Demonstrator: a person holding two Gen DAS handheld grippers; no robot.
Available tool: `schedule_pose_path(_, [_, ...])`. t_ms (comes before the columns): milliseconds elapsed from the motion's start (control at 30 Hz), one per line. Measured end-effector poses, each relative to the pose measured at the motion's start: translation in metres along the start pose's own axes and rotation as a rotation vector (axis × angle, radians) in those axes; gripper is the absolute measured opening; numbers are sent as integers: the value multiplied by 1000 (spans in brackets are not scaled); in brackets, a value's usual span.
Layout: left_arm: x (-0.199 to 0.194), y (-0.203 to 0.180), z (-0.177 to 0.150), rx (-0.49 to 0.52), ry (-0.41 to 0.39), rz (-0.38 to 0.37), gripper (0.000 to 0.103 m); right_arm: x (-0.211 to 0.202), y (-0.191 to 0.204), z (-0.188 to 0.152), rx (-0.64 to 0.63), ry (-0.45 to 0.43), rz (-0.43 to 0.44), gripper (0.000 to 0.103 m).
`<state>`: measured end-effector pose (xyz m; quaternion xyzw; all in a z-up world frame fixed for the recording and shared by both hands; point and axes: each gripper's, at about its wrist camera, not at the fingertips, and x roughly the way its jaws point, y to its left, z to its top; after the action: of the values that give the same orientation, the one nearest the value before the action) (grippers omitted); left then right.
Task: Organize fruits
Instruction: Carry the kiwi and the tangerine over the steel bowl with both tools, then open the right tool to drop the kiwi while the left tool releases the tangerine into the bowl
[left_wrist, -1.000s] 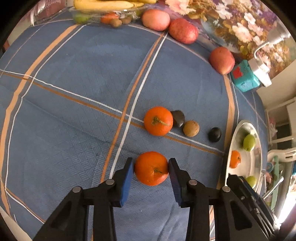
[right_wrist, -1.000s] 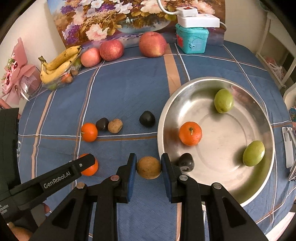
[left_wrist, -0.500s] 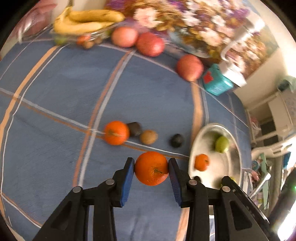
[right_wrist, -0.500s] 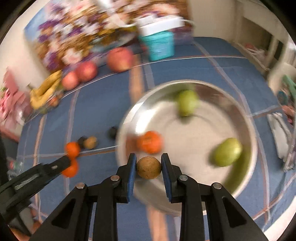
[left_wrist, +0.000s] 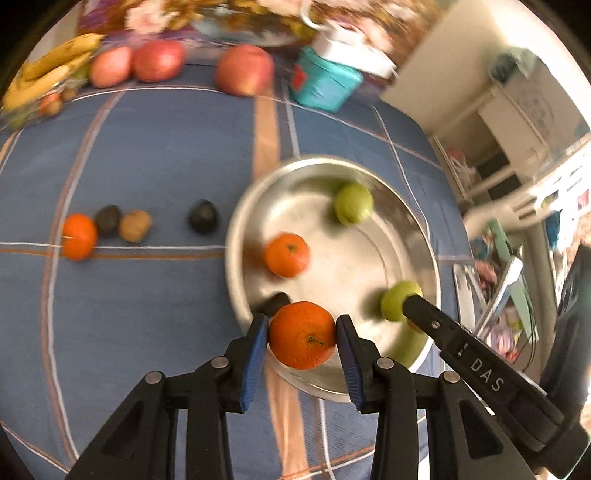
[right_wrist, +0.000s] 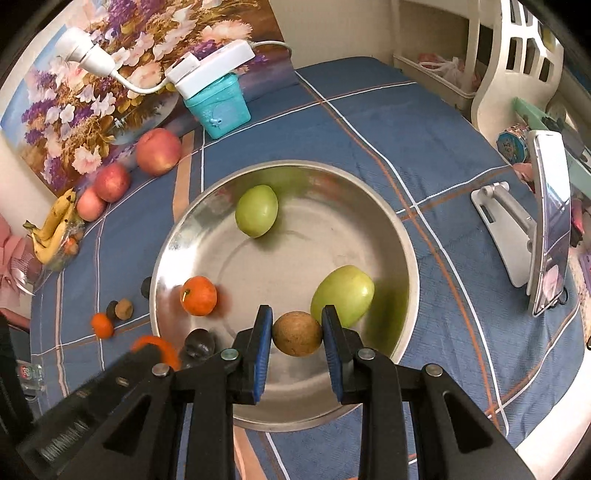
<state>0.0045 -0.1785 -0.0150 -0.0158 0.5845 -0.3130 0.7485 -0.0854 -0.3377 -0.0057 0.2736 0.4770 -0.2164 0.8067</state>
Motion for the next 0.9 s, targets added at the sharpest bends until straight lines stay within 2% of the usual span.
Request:
schedule_pose_path(200, [12, -17, -10, 55, 19, 26, 40, 4, -5, -2, -5, 28, 8, 29])
schedule_pose_path(600, [26, -23, -15, 58, 43, 38, 40, 19, -24, -8, 32, 87, -6, 29])
schedule_pose_path(800, [29, -25, -16, 55, 49, 37, 43, 21, -29, -10, 50, 95, -6, 29])
schedule_pose_path(900, [29, -24, -15, 47, 44, 29, 51, 21, -30, -8, 56, 91, -9, 29])
